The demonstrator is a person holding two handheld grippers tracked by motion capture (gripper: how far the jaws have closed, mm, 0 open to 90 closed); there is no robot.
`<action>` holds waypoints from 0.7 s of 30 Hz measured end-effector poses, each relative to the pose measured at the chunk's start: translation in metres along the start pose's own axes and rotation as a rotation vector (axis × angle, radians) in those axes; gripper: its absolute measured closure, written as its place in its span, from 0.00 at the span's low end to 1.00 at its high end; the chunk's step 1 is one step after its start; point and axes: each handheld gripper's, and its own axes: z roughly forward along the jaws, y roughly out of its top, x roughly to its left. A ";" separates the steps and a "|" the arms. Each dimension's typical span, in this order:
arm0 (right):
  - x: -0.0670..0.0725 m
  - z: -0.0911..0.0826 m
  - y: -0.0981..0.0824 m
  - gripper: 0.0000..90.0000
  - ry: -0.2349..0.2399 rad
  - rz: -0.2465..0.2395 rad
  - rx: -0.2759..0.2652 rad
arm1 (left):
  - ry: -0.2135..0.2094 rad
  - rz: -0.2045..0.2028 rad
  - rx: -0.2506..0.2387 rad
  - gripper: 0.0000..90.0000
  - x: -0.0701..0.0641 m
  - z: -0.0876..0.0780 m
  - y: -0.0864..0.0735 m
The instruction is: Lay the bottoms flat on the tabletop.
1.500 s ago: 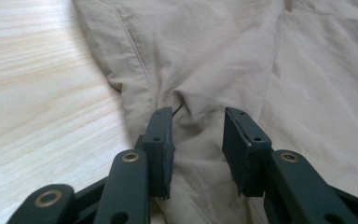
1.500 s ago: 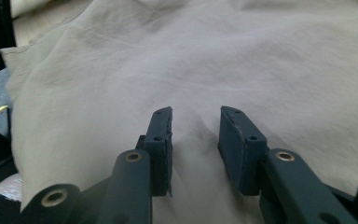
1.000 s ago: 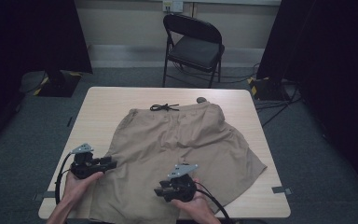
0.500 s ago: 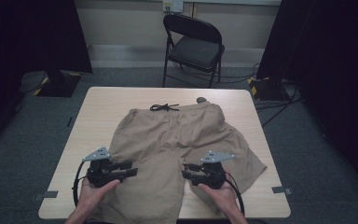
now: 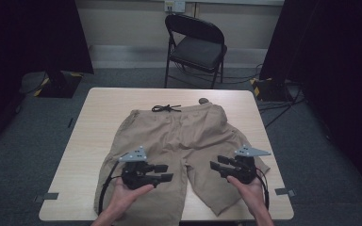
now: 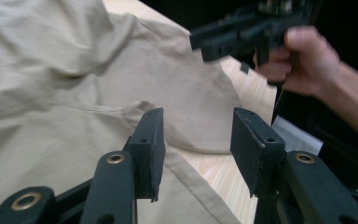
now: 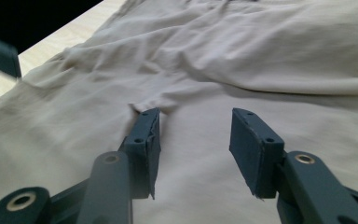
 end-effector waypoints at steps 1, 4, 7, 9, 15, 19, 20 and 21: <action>-0.004 -0.003 -0.001 0.58 -0.012 0.011 -0.004 | 0.000 0.000 0.000 0.60 0.000 0.000 0.000; -0.020 -0.011 -0.006 0.55 -0.050 0.033 -0.006 | -0.020 0.014 0.035 0.60 -0.009 0.028 0.002; -0.037 -0.018 -0.013 0.50 -0.080 0.083 -0.015 | -0.016 0.011 0.049 0.56 -0.015 0.046 0.004; -0.047 -0.022 -0.018 0.48 -0.106 0.114 -0.034 | -0.018 0.031 0.069 0.55 -0.021 0.055 0.006; -0.074 -0.037 -0.025 0.46 -0.192 0.146 -0.032 | -0.063 0.067 0.120 0.52 -0.038 0.082 0.012; -0.089 -0.043 -0.031 0.44 -0.246 0.174 -0.019 | -0.075 0.062 0.163 0.51 -0.042 0.101 0.007; -0.096 -0.046 -0.037 0.43 -0.287 0.186 -0.002 | -0.084 0.069 0.197 0.50 -0.045 0.113 0.002; -0.100 -0.048 -0.040 0.43 -0.295 0.197 -0.002 | -0.078 0.082 0.203 0.50 -0.046 0.118 -0.001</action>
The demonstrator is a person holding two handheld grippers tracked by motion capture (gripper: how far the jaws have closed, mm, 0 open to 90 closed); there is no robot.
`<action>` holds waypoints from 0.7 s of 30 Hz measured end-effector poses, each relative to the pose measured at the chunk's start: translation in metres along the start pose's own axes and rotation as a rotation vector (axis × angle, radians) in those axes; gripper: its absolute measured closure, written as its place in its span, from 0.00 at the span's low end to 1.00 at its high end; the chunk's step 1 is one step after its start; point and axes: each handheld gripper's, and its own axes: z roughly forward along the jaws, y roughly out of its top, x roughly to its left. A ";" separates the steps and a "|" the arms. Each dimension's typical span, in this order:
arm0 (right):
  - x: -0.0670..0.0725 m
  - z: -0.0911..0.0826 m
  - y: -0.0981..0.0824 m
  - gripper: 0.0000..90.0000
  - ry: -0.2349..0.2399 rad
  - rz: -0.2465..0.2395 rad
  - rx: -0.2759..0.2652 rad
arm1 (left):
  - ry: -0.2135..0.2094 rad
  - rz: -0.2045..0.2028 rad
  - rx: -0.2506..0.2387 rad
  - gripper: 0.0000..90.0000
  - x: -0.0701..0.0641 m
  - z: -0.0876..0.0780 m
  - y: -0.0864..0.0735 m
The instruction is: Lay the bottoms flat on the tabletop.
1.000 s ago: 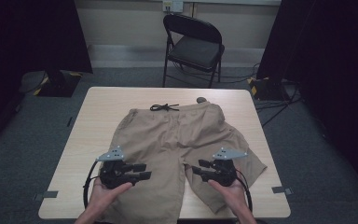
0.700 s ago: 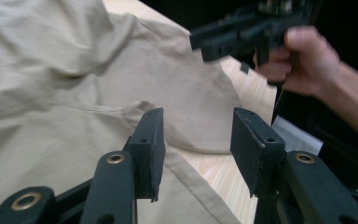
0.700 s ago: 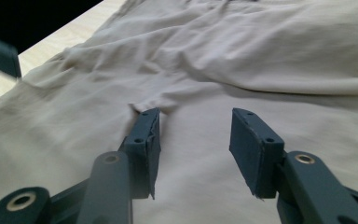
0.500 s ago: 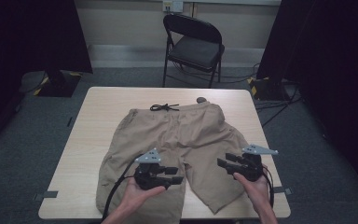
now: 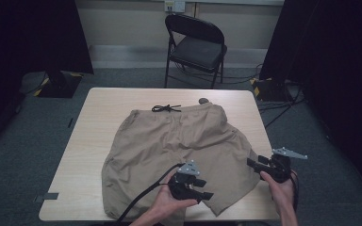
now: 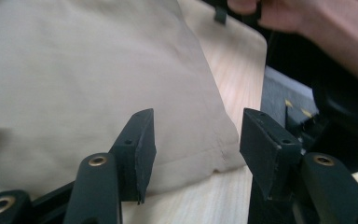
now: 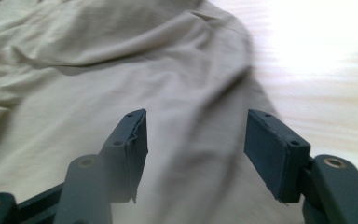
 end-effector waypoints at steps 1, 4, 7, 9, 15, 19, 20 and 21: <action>0.000 0.000 0.000 0.43 0.000 0.000 0.000 | 0.000 0.000 0.000 0.49 0.000 0.000 0.000; -0.015 0.000 -0.009 0.42 -0.031 0.027 0.017 | -0.013 -0.006 0.028 0.46 -0.002 0.016 -0.005; -0.024 0.001 -0.015 0.41 -0.053 0.042 0.036 | -0.024 0.020 0.063 0.43 -0.008 0.029 -0.009; -0.029 0.002 -0.018 0.41 -0.058 0.054 0.041 | -0.025 0.030 0.057 0.42 -0.011 0.033 -0.011; -0.034 0.001 -0.020 0.41 -0.111 0.054 0.045 | -0.048 0.043 0.061 0.38 -0.016 0.040 -0.013; -0.033 0.001 -0.022 0.52 -0.093 0.042 0.042 | -0.023 0.077 0.073 0.36 -0.019 0.043 -0.017; -0.033 0.001 -0.022 0.52 -0.093 0.042 0.042 | -0.023 0.077 0.073 0.37 -0.019 0.043 -0.017; -0.031 0.001 -0.023 0.57 -0.081 0.029 0.045 | -0.021 0.078 0.070 0.37 -0.020 0.043 -0.017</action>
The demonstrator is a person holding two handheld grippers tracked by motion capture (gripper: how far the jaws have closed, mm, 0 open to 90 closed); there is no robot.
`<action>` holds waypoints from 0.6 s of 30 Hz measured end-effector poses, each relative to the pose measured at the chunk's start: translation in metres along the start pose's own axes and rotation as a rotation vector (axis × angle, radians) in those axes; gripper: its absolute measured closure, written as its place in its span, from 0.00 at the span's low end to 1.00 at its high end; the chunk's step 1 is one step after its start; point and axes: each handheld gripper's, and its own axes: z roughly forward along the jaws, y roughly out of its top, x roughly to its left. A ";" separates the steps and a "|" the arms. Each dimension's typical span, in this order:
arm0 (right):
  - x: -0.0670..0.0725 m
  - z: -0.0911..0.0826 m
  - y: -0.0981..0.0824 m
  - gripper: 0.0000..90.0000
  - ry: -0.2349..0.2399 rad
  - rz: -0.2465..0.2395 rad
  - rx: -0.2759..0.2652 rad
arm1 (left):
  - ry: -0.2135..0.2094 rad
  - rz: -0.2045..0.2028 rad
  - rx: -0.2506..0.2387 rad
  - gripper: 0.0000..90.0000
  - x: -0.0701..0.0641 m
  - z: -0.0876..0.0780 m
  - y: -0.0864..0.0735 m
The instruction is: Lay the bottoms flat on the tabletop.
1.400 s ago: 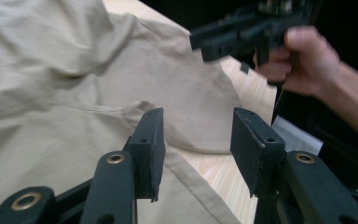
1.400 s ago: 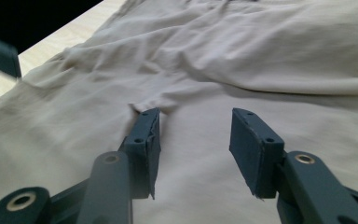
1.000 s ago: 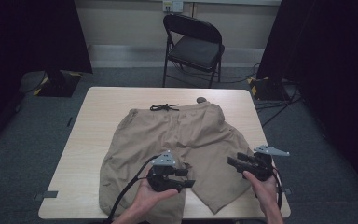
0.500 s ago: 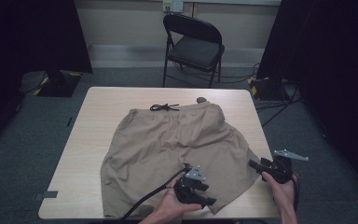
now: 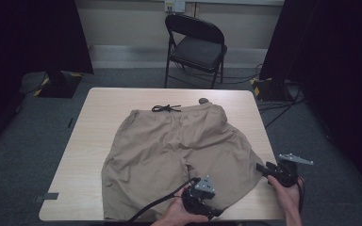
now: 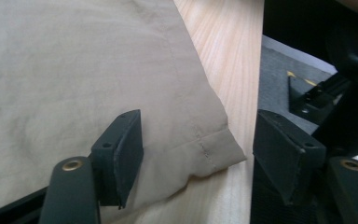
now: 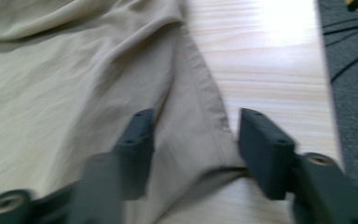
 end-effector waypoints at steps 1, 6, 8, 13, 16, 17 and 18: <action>0.005 0.001 -0.001 0.71 0.024 -0.016 0.012 | 0.009 -0.004 -0.011 0.38 -0.001 0.000 -0.001; 0.015 0.002 -0.001 0.92 0.053 -0.042 0.018 | 0.044 0.030 -0.031 0.40 -0.005 0.001 -0.005; 0.023 -0.005 0.001 0.96 0.069 -0.048 -0.018 | 0.070 0.046 -0.021 0.41 -0.007 0.001 -0.005; 0.033 -0.013 0.003 0.96 0.088 -0.060 -0.049 | 0.173 0.105 -0.016 0.55 -0.016 0.003 -0.006; 0.036 -0.013 0.004 0.96 0.095 -0.069 -0.052 | 0.167 0.056 -0.028 0.73 -0.008 0.000 -0.006; 0.036 -0.013 0.004 0.96 0.097 -0.070 -0.051 | 0.154 0.040 -0.029 0.79 -0.006 -0.001 -0.006; 0.037 -0.013 0.004 0.96 0.097 -0.071 -0.050 | 0.132 0.025 -0.033 0.84 -0.004 -0.001 -0.006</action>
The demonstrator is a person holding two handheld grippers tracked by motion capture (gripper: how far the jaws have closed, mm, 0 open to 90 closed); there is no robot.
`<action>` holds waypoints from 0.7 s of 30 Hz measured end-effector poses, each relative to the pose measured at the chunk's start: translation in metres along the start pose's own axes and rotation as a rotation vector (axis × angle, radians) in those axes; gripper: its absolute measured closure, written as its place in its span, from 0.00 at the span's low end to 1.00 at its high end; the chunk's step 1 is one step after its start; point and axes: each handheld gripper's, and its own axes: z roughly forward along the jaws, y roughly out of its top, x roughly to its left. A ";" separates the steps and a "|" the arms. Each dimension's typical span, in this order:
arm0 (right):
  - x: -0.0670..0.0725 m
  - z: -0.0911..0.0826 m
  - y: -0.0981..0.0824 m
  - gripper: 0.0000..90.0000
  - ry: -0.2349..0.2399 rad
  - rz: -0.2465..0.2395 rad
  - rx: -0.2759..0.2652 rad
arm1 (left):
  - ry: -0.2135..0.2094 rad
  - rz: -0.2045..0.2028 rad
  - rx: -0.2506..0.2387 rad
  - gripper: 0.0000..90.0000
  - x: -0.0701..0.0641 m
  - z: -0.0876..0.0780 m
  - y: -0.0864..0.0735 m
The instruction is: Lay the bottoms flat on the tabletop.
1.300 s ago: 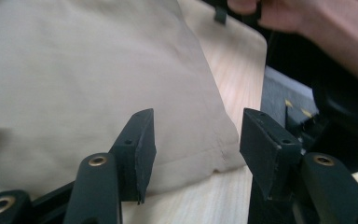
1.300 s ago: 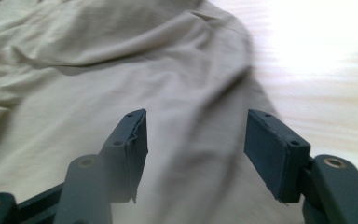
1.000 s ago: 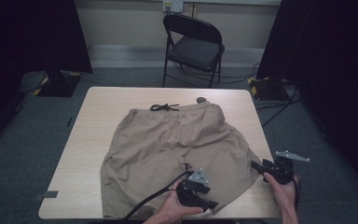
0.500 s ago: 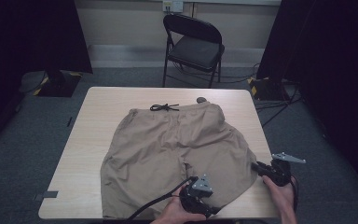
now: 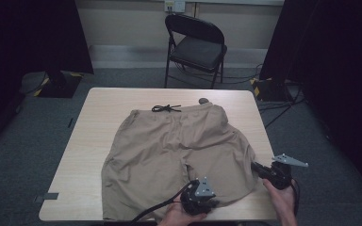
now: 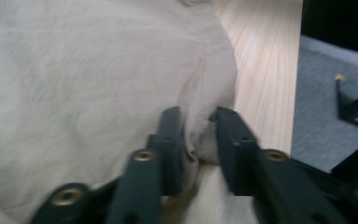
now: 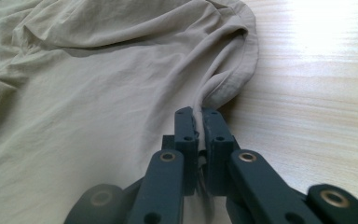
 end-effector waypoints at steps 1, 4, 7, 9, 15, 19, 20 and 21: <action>0.000 0.000 0.000 0.96 0.001 0.001 0.001 | -0.008 -0.001 0.007 0.89 0.001 -0.001 0.000; -0.001 -0.002 0.001 0.96 0.003 0.003 -0.001 | -0.047 -0.027 0.009 0.96 0.005 -0.001 0.000; -0.002 -0.009 0.001 0.96 0.003 0.016 -0.024 | -0.085 -0.062 -0.004 0.96 0.007 -0.004 -0.003; -0.003 -0.016 -0.001 0.96 -0.006 0.018 -0.032 | -0.091 -0.066 -0.004 0.96 0.007 -0.007 -0.004; -0.005 -0.037 -0.005 0.96 -0.010 0.030 -0.060 | -0.139 -0.075 -0.060 0.96 0.003 -0.022 -0.007; -0.003 -0.055 -0.009 0.96 -0.018 0.011 -0.059 | -0.176 -0.077 -0.100 0.96 -0.002 -0.035 -0.005; -0.001 -0.065 -0.010 0.96 -0.022 0.001 -0.060 | -0.189 -0.065 -0.108 0.96 -0.006 -0.038 -0.005; 0.000 -0.069 -0.011 0.96 -0.022 -0.003 -0.058 | -0.192 -0.066 -0.115 0.96 -0.008 -0.040 -0.005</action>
